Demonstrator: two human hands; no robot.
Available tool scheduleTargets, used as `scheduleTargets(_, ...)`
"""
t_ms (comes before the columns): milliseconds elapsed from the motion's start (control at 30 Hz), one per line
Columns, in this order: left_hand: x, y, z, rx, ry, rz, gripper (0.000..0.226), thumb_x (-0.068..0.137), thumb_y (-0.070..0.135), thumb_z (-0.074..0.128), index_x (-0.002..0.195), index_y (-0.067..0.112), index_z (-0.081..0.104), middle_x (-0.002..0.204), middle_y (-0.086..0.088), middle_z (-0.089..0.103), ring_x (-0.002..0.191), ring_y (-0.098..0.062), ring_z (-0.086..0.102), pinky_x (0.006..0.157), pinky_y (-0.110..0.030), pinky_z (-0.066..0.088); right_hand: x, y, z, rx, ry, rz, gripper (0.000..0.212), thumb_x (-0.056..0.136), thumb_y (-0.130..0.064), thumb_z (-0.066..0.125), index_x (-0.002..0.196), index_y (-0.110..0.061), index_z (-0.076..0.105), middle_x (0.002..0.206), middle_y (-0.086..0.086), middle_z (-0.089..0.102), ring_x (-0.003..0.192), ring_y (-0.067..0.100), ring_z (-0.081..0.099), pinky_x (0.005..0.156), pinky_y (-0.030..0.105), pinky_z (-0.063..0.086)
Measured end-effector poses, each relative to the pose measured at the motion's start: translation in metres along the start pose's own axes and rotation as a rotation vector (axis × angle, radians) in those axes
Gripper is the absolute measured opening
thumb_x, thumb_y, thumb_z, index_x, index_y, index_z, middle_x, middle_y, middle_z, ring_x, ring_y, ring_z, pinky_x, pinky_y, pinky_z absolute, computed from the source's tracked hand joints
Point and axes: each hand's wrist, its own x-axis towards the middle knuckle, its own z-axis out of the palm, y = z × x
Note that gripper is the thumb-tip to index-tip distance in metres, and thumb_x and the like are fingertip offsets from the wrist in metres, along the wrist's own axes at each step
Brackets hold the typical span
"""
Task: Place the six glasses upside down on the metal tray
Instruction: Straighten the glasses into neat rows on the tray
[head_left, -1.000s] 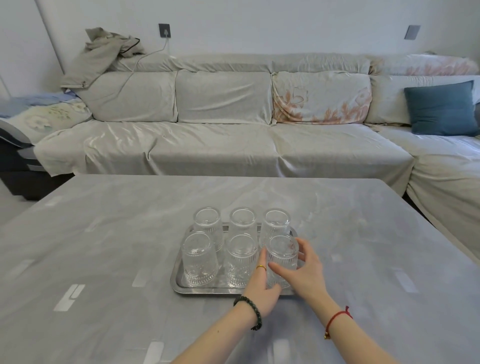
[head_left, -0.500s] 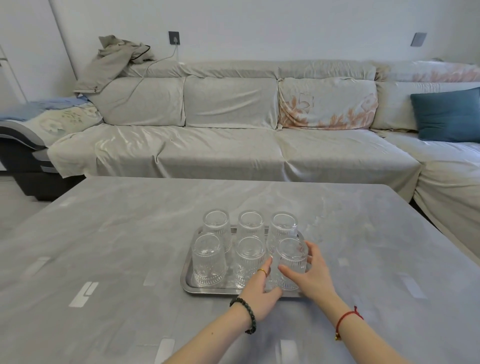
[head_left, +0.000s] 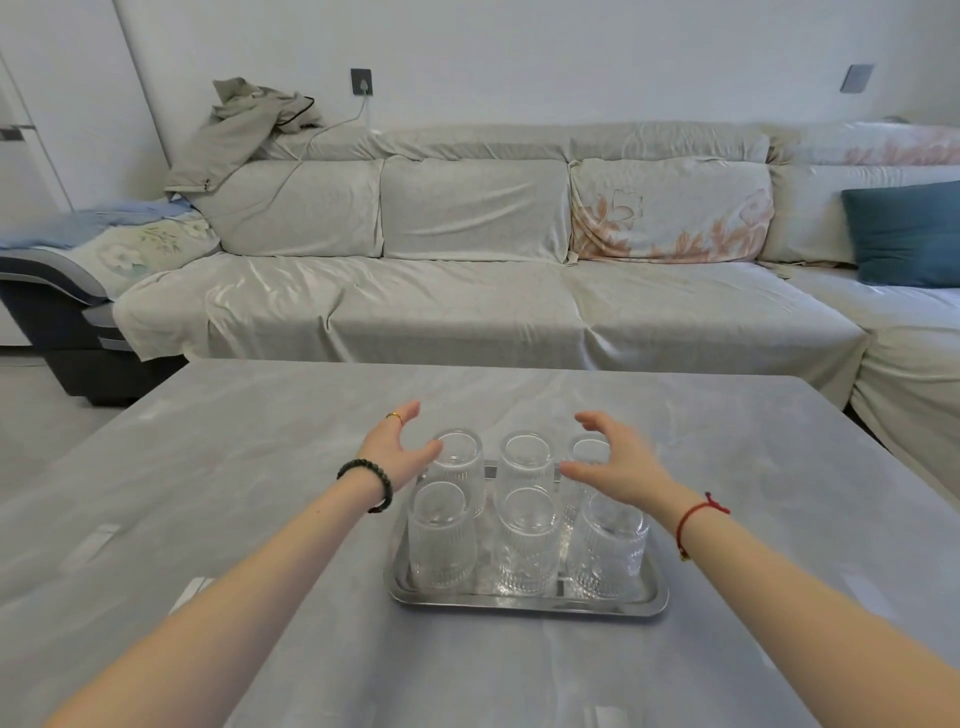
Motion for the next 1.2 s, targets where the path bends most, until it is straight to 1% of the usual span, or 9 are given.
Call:
scheduleTargets(100, 0.016, -0.019, 0.004, 0.072, -0.106, -0.104, 0.08, 0.078, 0.027, 0.067, 0.141, 0.011, 0.021, 0.15, -0.004, 0.03, 0.137, -0.02, 0.029, 0.113, -0.034, 0.025, 0.015, -0.003, 0.012, -0.1, -0.111, 0.016, 0.071, 0.072, -0.031, 0.072, 0.132, -0.015, 0.037, 0.138, 0.007, 0.045, 0.126, 0.021, 0.043, 0.106, 0.035, 0.033)
scheduleTargets(200, 0.026, -0.029, 0.011, 0.067, -0.196, -0.132, 0.086, 0.073, 0.031, 0.072, 0.14, 0.011, 0.022, 0.149, -0.004, 0.031, 0.136, -0.019, 0.031, 0.112, -0.035, 0.027, 0.029, -0.006, 0.023, -0.194, -0.15, 0.034, 0.073, 0.072, -0.039, 0.07, 0.133, -0.017, 0.035, 0.139, 0.003, 0.046, 0.126, 0.02, 0.043, 0.109, 0.04, 0.033)
scheduleTargets(367, 0.036, -0.032, 0.02, -0.01, -0.185, -0.081, 0.083, 0.069, 0.027, 0.076, 0.136, 0.012, 0.032, 0.144, -0.006, 0.04, 0.134, -0.019, 0.036, 0.111, -0.034, 0.03, 0.043, -0.008, 0.034, -0.237, -0.178, 0.024, 0.076, 0.068, -0.045, 0.071, 0.131, -0.018, 0.038, 0.136, 0.001, 0.048, 0.125, 0.019, 0.044, 0.112, 0.051, 0.024)
scheduleTargets(633, 0.043, -0.038, 0.024, 0.069, -0.186, -0.039, 0.076, 0.064, 0.036, 0.078, 0.129, 0.016, 0.044, 0.135, -0.004, 0.051, 0.127, -0.016, 0.044, 0.11, -0.034, 0.035, 0.047, -0.004, 0.041, -0.19, -0.145, 0.034, 0.079, 0.062, -0.048, 0.075, 0.128, -0.018, 0.043, 0.133, 0.001, 0.052, 0.123, 0.019, 0.046, 0.112, 0.052, 0.024)
scheduleTargets(867, 0.04, -0.038, 0.02, 0.114, -0.197, -0.001, 0.076, 0.069, 0.037, 0.074, 0.133, 0.014, 0.039, 0.14, -0.003, 0.045, 0.13, -0.015, 0.04, 0.111, -0.033, 0.032, 0.042, -0.01, 0.039, -0.232, -0.161, -0.001, 0.079, 0.066, -0.049, 0.072, 0.132, -0.022, 0.037, 0.138, -0.001, 0.046, 0.129, 0.018, 0.04, 0.116, 0.052, 0.008)
scheduleTargets(1000, 0.031, -0.047, 0.012, 0.027, -0.218, -0.03, 0.077, 0.075, 0.04, 0.067, 0.138, 0.013, 0.03, 0.146, -0.003, 0.037, 0.134, -0.016, 0.035, 0.113, -0.035, 0.029, 0.035, 0.006, 0.008, -0.047, -0.065, 0.03, 0.077, 0.067, -0.039, 0.075, 0.132, -0.023, 0.038, 0.143, 0.001, 0.039, 0.132, 0.019, 0.033, 0.112, 0.037, 0.024)
scheduleTargets(1100, 0.015, -0.057, 0.007, -0.075, -0.212, -0.05, 0.07, 0.08, 0.035, 0.063, 0.138, 0.012, 0.03, 0.146, -0.005, 0.037, 0.135, -0.018, 0.035, 0.111, -0.035, 0.029, 0.027, 0.026, -0.016, -0.018, -0.095, 0.114, 0.074, 0.069, -0.032, 0.075, 0.132, -0.022, 0.037, 0.142, 0.005, 0.039, 0.131, 0.02, 0.034, 0.108, 0.037, 0.029)
scheduleTargets(1133, 0.007, -0.06, 0.007, -0.103, -0.218, -0.056, 0.072, 0.079, 0.037, 0.064, 0.137, 0.012, 0.03, 0.146, -0.006, 0.037, 0.134, -0.018, 0.035, 0.11, -0.035, 0.029, 0.024, 0.031, -0.02, -0.017, -0.128, 0.145, 0.073, 0.07, -0.03, 0.075, 0.132, -0.021, 0.037, 0.141, 0.007, 0.04, 0.13, 0.022, 0.035, 0.106, 0.037, 0.03)
scheduleTargets(1200, -0.011, -0.064, 0.007, -0.153, -0.235, -0.079, 0.095, 0.06, 0.054, 0.066, 0.137, 0.012, 0.03, 0.145, -0.004, 0.038, 0.133, -0.017, 0.035, 0.11, -0.035, 0.029, 0.022, 0.037, -0.022, 0.009, -0.187, 0.2, 0.072, 0.07, -0.028, 0.076, 0.131, -0.019, 0.038, 0.137, 0.01, 0.043, 0.125, 0.025, 0.041, 0.102, 0.038, 0.036)
